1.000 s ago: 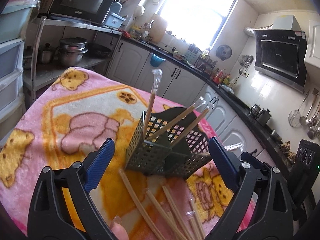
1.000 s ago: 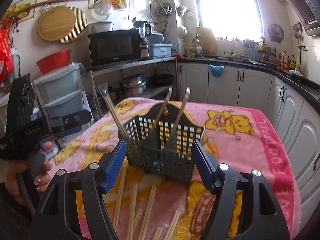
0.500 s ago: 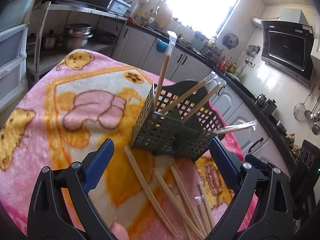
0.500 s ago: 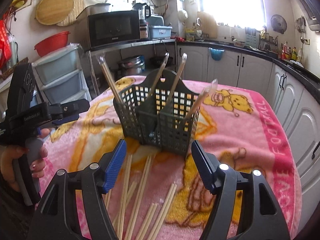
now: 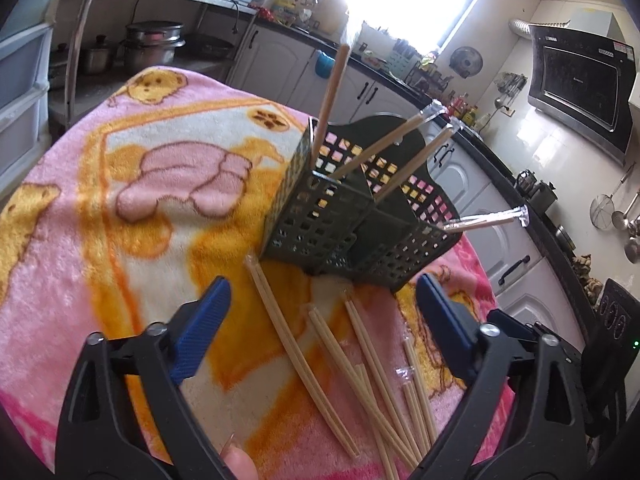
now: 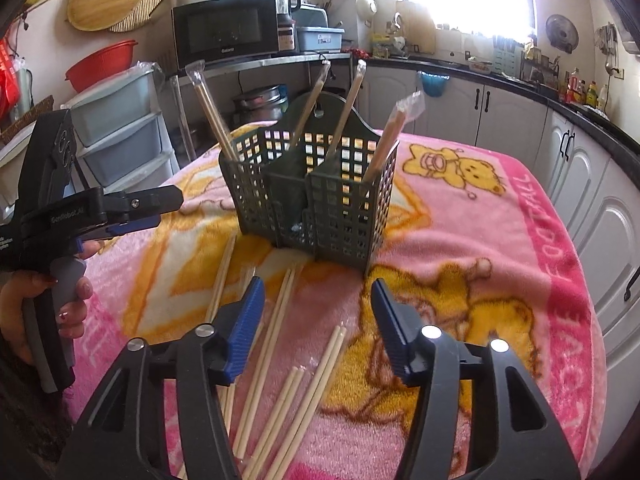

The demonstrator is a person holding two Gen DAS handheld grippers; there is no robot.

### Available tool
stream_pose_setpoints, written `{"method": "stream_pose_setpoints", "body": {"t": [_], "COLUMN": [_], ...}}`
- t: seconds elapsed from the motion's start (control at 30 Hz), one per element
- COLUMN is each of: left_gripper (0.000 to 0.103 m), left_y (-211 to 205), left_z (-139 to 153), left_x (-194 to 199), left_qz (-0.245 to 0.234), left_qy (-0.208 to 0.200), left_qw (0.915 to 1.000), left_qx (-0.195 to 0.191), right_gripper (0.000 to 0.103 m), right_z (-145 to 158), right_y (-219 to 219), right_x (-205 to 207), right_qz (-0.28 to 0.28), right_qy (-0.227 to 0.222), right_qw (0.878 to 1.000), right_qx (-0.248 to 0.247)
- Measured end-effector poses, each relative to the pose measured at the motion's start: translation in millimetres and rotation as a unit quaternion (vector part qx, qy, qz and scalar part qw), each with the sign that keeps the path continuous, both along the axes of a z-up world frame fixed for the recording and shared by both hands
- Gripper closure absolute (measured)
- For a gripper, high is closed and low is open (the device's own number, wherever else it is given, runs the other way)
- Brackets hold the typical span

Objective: Organize utensils
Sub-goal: 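Lower both open tools toward the loose chopsticks beside the caddy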

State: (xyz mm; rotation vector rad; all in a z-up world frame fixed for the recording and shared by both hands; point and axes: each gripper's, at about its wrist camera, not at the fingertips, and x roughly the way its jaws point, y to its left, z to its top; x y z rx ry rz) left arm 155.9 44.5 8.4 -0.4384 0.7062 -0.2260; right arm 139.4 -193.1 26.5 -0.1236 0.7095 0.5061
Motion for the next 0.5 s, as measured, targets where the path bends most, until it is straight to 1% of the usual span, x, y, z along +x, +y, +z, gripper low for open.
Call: {"method": "stream_pose_setpoints", "body": {"t": [0.07, 0.13, 0.2, 0.33, 0.4, 0.5], "left_gripper": [0.029, 0.038, 0.041, 0.053, 0.055, 0.062], "left_y": [-3, -8, -13, -25, -30, -36], "left_z": [-3, -6, -8, -16, -22, -30], "left_x": [1, 1, 1, 3, 4, 7], "left_qz": [-0.008, -0.017, -0.026, -0.044, -0.051, -0.062], "left_qy": [0.005, 0.010, 0.015, 0.033, 0.041, 0.056], "left_qw": [1.0000, 0.9998, 0.9995, 0.9985, 0.9979, 0.9965], "left_qx": [-0.003, -0.003, 0.002, 0.002, 0.005, -0.001], "right_gripper": [0.055, 0.057, 0.059, 0.063, 0.064, 0.064], "right_z": [-3, -7, -12, -22, -25, -29], "right_y": [0, 0, -1, -3, -4, -5], "right_x": [0, 0, 2, 5, 6, 7], "right_qz": [0.000, 0.000, -0.002, -0.006, -0.007, -0.009], "right_qy": [0.005, 0.011, 0.019, 0.033, 0.037, 0.042], "right_qw": [1.000, 1.000, 1.000, 0.999, 0.999, 0.999], "right_qx": [-0.003, -0.007, -0.010, -0.014, -0.014, -0.013]}}
